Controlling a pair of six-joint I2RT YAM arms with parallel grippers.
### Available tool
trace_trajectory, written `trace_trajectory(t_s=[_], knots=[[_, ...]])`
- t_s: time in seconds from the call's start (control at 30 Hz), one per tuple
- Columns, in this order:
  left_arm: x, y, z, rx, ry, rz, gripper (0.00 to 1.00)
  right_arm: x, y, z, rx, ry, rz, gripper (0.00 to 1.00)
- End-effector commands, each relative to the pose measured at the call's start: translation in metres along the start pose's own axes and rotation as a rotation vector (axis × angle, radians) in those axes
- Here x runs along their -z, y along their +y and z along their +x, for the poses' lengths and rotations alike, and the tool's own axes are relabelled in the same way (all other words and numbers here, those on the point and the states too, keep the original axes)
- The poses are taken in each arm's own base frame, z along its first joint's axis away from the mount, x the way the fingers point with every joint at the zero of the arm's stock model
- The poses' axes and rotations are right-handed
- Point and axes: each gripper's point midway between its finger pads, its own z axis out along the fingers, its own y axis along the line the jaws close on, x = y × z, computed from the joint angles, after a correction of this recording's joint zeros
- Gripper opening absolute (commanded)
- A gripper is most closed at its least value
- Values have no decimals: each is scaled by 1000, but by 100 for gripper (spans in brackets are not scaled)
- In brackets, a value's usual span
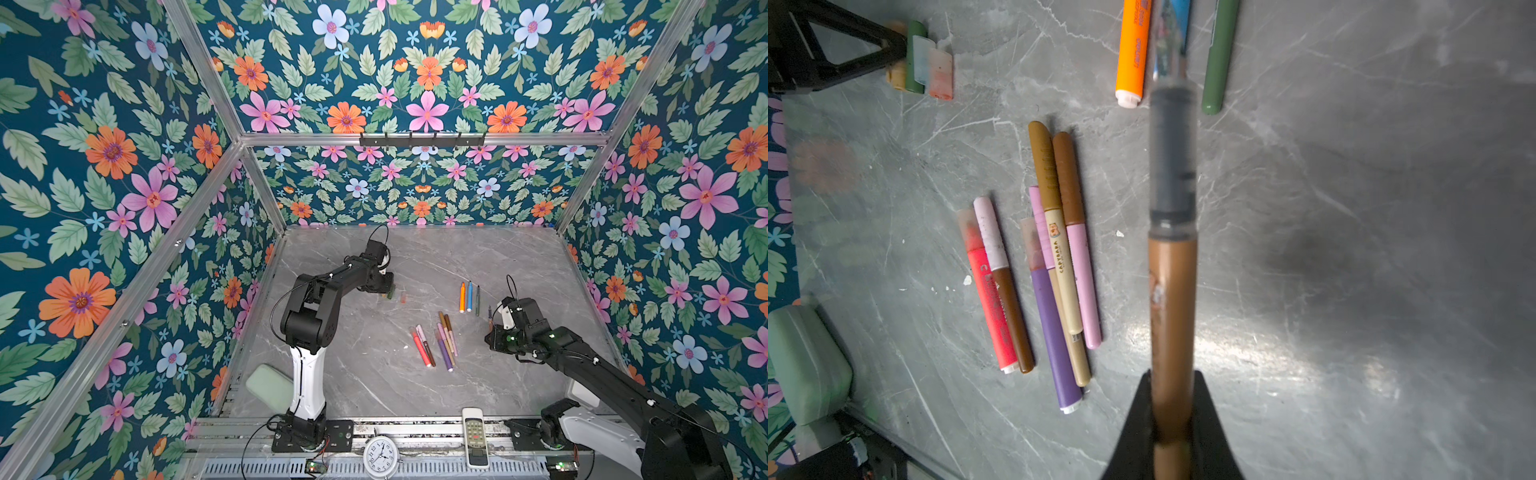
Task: Open the pen caps
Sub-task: 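Lower the tan cap beside the green cap and open the left gripper, then lay the uncapped tan pen beside the green pen while the left gripper withdraws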
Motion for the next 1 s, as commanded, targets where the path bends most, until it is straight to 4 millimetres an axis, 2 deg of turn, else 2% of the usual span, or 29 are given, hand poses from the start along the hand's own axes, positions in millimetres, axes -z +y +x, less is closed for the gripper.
trace_trajectory(t_s=[0.0, 0.1, 0.3, 0.37, 0.47, 0.57, 0.67, 0.8, 0.9, 0.97], knots=[[1, 1, 4, 10, 17, -4, 37, 2, 0, -2, -12, -8, 1, 0], [3, -1, 1, 20, 6, -1, 42, 2, 1, -2, -7, -2, 3, 0], [23, -2, -11, 36, -43, -10, 43, 1, 0, -7, 1, 13, 34, 0], [36, -4, -15, 46, -72, -6, 43, -1, -1, -12, 8, 23, 54, 0], [67, -11, -19, 64, -142, 23, 42, -5, -1, -25, -14, 39, 50, 0], [109, -22, -16, 64, -233, 90, 41, -16, -3, -42, -66, 59, 7, 0], [152, -27, 0, 52, -308, 132, 40, -30, -9, -60, -105, 69, -10, 0], [201, -28, 35, 53, -358, 162, 41, -49, -15, -83, -93, 78, 12, 0], [219, -23, 65, 54, -365, 157, 42, -58, -20, -97, -95, 65, 36, 0], [224, -16, 82, 48, -355, 130, 42, -62, -24, -104, -100, 52, 45, 0]])
